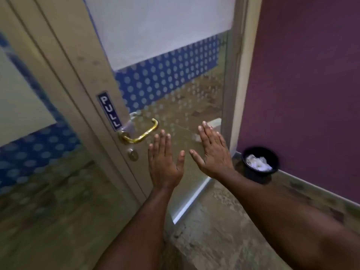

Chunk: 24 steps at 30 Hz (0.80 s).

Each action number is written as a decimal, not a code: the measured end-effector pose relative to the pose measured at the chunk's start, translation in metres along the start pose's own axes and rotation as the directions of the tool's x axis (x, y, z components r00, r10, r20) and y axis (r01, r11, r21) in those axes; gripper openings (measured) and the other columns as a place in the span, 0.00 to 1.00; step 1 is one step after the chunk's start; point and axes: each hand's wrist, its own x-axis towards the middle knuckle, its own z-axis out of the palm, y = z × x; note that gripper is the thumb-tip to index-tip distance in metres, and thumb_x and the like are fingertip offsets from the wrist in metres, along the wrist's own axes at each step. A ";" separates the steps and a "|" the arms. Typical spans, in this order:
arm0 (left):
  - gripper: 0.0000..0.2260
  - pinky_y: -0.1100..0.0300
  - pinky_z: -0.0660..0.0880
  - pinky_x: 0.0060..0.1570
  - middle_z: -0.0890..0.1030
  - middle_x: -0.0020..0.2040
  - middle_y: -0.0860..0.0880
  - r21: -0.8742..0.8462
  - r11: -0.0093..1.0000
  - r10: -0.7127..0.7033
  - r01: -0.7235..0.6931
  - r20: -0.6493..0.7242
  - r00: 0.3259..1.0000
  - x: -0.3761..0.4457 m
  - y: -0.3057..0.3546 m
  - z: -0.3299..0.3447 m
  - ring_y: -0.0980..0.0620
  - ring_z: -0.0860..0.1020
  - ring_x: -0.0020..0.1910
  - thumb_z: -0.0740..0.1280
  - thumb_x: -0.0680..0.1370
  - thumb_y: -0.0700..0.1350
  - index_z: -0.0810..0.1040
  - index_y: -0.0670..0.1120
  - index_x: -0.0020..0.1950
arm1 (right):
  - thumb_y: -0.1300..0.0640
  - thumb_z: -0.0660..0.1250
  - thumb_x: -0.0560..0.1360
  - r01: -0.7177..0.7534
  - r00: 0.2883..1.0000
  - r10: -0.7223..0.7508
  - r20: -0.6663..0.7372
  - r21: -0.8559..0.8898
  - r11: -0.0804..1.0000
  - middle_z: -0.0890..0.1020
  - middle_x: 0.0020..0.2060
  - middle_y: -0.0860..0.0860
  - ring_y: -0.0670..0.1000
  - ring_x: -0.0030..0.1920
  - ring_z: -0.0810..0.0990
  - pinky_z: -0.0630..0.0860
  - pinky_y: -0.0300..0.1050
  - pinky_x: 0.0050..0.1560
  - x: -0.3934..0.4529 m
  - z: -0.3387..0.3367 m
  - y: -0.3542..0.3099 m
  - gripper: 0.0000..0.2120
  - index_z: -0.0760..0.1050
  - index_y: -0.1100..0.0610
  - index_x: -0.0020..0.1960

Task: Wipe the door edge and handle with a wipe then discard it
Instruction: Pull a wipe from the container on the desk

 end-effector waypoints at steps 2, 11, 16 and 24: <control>0.31 0.48 0.52 0.78 0.56 0.81 0.47 -0.027 0.999 -0.029 0.030 0.052 0.998 -0.008 0.002 0.010 0.48 0.53 0.81 0.49 0.82 0.62 0.58 0.44 0.80 | 0.36 0.52 0.78 -0.030 0.999 0.030 0.020 -0.023 0.999 0.46 0.79 0.50 0.48 0.78 0.43 0.45 0.49 0.77 -0.010 0.003 0.005 0.37 0.44 0.53 0.79; 0.32 0.47 0.52 0.78 0.58 0.81 0.46 -0.167 0.981 0.133 -0.095 0.236 0.962 -0.036 0.055 0.054 0.47 0.55 0.80 0.45 0.83 0.63 0.60 0.43 0.80 | 0.37 0.54 0.78 -0.261 0.962 0.268 0.049 -0.115 0.959 0.49 0.79 0.50 0.49 0.78 0.48 0.47 0.48 0.76 -0.083 -0.001 0.050 0.36 0.48 0.54 0.79; 0.31 0.47 0.52 0.78 0.58 0.81 0.46 -0.268 0.948 0.240 -0.169 0.259 0.936 -0.043 0.110 0.062 0.47 0.54 0.80 0.47 0.82 0.62 0.60 0.44 0.80 | 0.38 0.54 0.78 -0.386 0.918 0.395 0.018 -0.179 0.905 0.50 0.79 0.50 0.48 0.78 0.48 0.48 0.48 0.77 -0.128 -0.030 0.083 0.35 0.49 0.53 0.79; 0.32 0.50 0.49 0.79 0.55 0.81 0.46 -0.424 0.853 0.424 -0.306 0.219 0.879 -0.084 0.215 0.042 0.49 0.50 0.81 0.45 0.83 0.63 0.58 0.44 0.80 | 0.39 0.54 0.78 -0.520 0.853 0.515 -0.080 -0.202 0.830 0.50 0.79 0.50 0.48 0.78 0.48 0.47 0.47 0.76 -0.218 -0.103 0.120 0.35 0.50 0.53 0.79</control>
